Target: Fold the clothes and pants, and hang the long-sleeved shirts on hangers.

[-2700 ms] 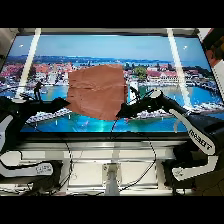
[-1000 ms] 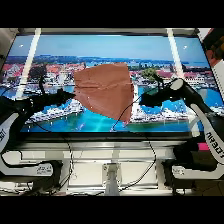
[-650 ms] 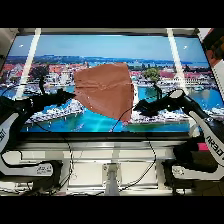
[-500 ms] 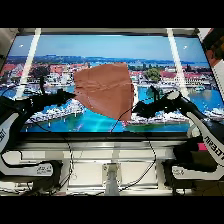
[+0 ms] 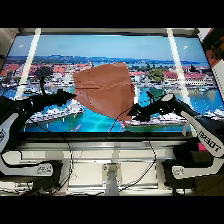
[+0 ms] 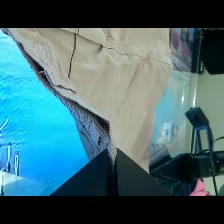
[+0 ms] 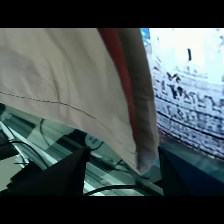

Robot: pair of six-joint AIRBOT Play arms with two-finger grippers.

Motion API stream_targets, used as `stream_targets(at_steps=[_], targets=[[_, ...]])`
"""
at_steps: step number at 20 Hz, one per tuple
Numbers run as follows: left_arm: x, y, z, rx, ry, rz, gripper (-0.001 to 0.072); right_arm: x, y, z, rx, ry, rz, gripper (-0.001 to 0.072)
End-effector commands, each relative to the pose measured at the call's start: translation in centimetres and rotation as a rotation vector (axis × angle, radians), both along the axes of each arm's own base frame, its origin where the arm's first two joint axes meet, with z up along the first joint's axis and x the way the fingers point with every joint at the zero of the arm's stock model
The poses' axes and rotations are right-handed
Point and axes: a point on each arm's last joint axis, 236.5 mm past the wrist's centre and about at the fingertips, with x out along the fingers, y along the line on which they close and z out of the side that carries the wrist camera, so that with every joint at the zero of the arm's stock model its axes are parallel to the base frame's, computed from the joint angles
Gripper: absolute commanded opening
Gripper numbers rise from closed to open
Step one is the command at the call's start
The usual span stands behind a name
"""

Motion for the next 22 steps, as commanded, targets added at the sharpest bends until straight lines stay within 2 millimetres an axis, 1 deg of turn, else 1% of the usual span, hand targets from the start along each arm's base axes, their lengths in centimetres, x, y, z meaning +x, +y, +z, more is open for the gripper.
stream_targets(at_steps=[1,3,4,5,7,8,9,10,11,12,14,16,18,20,22], targets=[[0.0,0.0,0.1,-0.001,-0.001,-0.002,0.0017,0.5,1.0,0.1,0.051,0.035,-0.055,0.0508],[0.0,0.0,0.1,-0.001,-0.001,-0.002,0.0018,0.8,1.3,0.0,0.072,0.044,-0.072,0.0501],[0.0,-0.1,0.1,-0.002,-0.001,-0.003,0.0017,1.0,1.4,0.0,0.079,0.037,-0.078,0.0456],[-0.1,-0.1,0.1,-0.004,-0.001,-0.005,0.0017,1.4,1.6,0.3,0.095,0.005,-0.074,0.0429],[-0.1,-0.1,0.1,-0.006,-0.001,-0.008,0.0017,2.4,2.0,1.1,0.125,-0.055,-0.058,0.0411],[-0.1,-0.1,0.1,-0.006,-0.001,-0.008,0.0017,2.9,2.1,1.5,0.126,-0.084,-0.045,0.0348],[-0.2,-0.2,0.2,-0.008,-0.001,-0.01,0.0017,3.3,2.1,1.8,0.128,-0.106,-0.036,0.031],[-0.2,-0.3,0.3,-0.011,-0.001,-0.013,0.0017,3.8,2.2,2.1,0.129,-0.14,-0.018,0.0224],[-0.4,-0.4,0.4,-0.02,0.0,-0.022,0.0018,4.2,2.2,2.5,0.129,-0.166,-0.003,0.0061],[-0.7,-0.6,0.7,-0.035,0.001,-0.035,0.0017,4.6,2.2,2.9,0.128,-0.181,0.01,0.0009],[-1.4,-1.0,1.5,-0.075,0.001,-0.067,0.0017,4.8,2.5,4.0,0.138,-0.218,0.07,0.0009],[-1.8,-1.4,2.8,-0.106,-0.017,-0.088,0.0015,4.4,3.0,5.7,0.172,-0.223,0.136,0.0008],[-1.9,-1.4,4.6,-0.087,-0.068,-0.091,0.0014,4.1,3.3,7.8,0.205,-0.276,0.208,0.0007],[-2.2,-1.4,7.1,-0.053,-0.122,-0.088,0.0013,4.1,3.3,9.9,0.202,-0.348,0.23,0.0007],[-3.5,-1.0,8.7,0.044,-0.13,-0.083,0.0012,4.4,3.1,12.6,0.183,-0.439,0.229,0.0007]])
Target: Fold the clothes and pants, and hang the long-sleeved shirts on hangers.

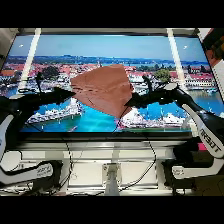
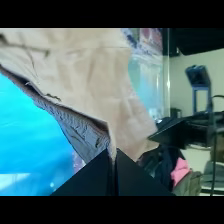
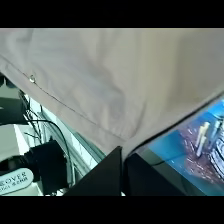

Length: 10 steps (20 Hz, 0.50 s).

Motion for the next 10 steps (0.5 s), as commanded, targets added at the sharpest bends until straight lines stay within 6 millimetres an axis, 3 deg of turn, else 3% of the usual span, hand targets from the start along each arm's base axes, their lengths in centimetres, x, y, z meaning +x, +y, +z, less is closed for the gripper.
stream_targets(at_steps=[1,5,8,10], targets=[[-2.3,0.6,2.4,0.137,-0.003,0.009,0.0013,-0.2,-0.1,4.8,0.006,-0.142,0.027,0.0007],[-6.2,3.0,3.5,0.347,0.1,0.107,0.0013,-0.5,0.3,11.4,0.066,-0.157,-0.12,0.0008],[-8.0,5.0,4.4,0.454,0.119,0.199,0.0014,2.9,-0.3,15.8,0.129,-0.295,-0.308,0.0007],[-8.9,6.9,3.9,0.529,0.164,0.271,0.0014,5.9,-1.3,15.7,0.096,-0.365,-0.421,0.0007]])
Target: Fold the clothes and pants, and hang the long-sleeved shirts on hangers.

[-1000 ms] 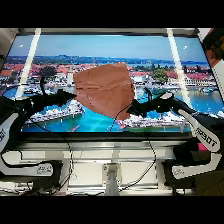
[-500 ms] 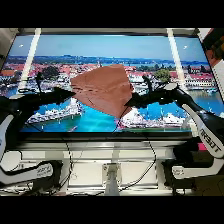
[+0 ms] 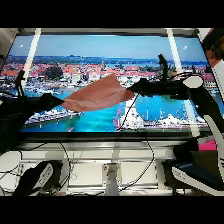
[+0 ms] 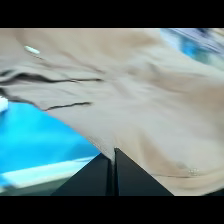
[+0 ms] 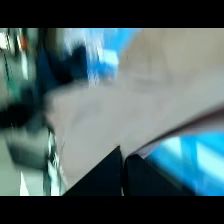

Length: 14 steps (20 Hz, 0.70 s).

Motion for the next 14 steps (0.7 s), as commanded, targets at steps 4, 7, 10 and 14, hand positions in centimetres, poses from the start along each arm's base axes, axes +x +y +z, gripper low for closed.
stream_targets(at_steps=[4,7,10,14], targets=[[-1.8,5.6,-2.8,0.186,0.134,0.264,0.0015,6.3,0.9,-2.9,-0.059,-0.08,-0.235,0.0007],[0.3,5.9,-5.1,0.127,0.128,0.341,0.0015,8.0,2.5,-8.1,-0.11,-0.035,-0.291,0.0007],[2.8,7.4,-8.3,0.113,0.136,0.43,0.0015,9.0,2.8,-12.2,-0.121,0.051,-0.365,0.0007],[5.8,7.4,-12.3,-0.017,0.222,0.537,0.0016,11.1,3.2,-13.0,-0.101,0.085,-0.402,0.0007]])
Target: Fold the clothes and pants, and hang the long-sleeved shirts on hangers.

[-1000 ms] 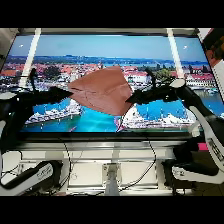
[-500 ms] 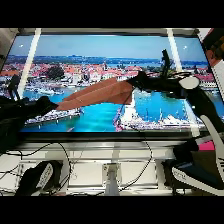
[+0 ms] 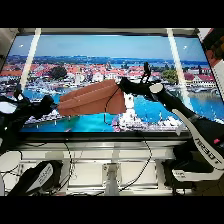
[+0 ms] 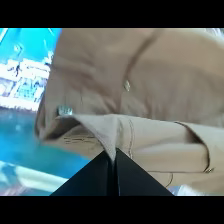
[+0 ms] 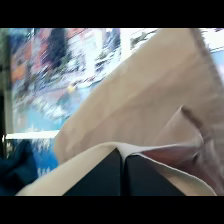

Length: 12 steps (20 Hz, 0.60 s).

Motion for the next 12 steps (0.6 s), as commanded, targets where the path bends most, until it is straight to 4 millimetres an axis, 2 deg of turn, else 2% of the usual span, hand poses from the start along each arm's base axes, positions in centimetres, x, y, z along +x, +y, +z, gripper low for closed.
stream_targets(at_steps=[1,4,6,9,12], targets=[[3.5,0.8,-3.2,-0.097,-0.004,0.155,0.0016,2.5,0.4,-0.8,0.015,0.005,-0.055,0.0007],[5.0,0.8,-5.3,-0.114,0.0,0.187,0.0016,4.5,1.3,-1.2,0.021,0.003,-0.054,0.0007],[5.7,0.6,-5.9,-0.094,-0.011,0.196,0.0015,5.3,1.6,-2.8,0.042,0.05,-0.083,0.0006],[7.8,0.9,-4.7,-0.101,-0.088,0.264,0.0016,5.8,1.9,-4.3,0.086,0.118,-0.13,0.0007],[9.2,1.1,-3.5,-0.083,-0.14,0.28,0.0017,6.7,1.6,-3.5,0.088,0.086,-0.151,0.0008]])
